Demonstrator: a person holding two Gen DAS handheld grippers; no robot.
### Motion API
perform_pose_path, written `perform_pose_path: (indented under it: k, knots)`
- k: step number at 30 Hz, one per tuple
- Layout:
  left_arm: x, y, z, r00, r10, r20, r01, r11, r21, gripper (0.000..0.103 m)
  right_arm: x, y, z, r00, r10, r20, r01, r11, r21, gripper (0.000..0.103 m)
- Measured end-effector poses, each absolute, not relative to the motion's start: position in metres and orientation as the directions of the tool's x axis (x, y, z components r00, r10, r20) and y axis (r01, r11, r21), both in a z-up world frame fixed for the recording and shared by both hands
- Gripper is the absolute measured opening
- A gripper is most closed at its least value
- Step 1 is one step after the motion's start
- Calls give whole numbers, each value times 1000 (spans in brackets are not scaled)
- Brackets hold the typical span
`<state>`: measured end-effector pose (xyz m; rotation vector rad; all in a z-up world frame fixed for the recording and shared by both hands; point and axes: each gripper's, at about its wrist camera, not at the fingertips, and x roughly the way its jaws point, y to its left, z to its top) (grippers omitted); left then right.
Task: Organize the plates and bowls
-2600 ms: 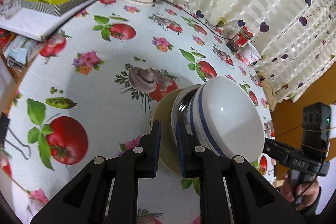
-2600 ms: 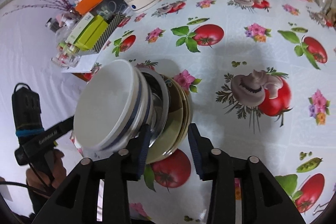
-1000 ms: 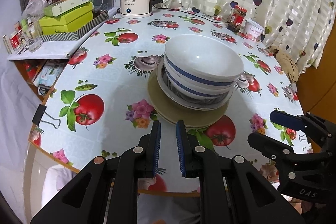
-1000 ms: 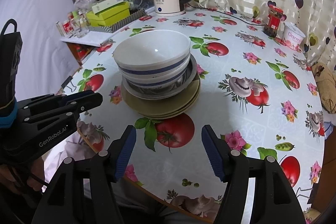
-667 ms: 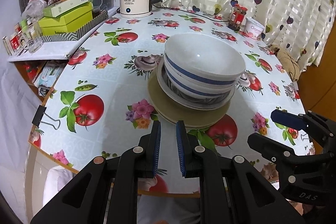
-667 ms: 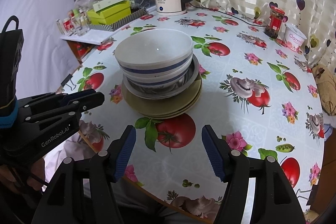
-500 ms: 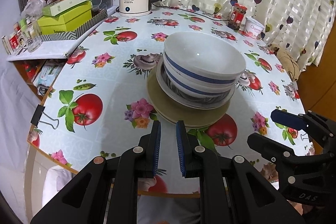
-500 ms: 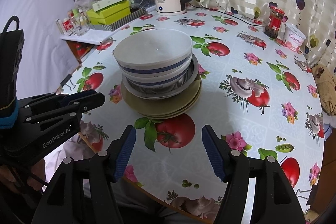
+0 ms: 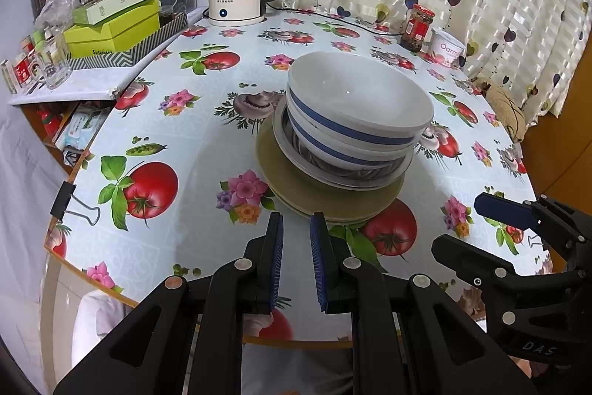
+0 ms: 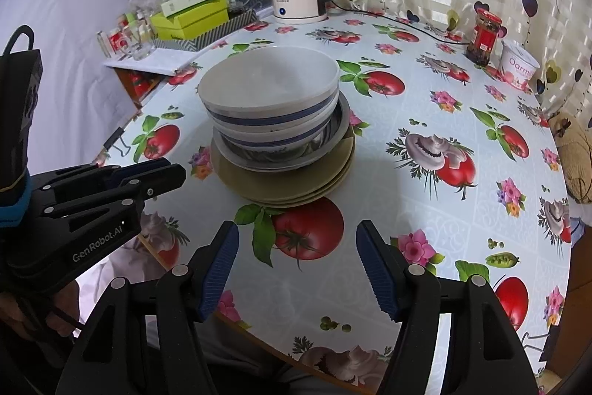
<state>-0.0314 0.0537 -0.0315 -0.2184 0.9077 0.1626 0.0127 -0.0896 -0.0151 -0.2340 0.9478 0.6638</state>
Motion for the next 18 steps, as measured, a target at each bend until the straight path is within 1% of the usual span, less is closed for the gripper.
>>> perform_pose_path:
  k: [18]
  knots:
    - [-33,50,-32,601,25,-799,-218,967,-134,16,12,-88,-16,404,420,-812,-620,779,94,68]
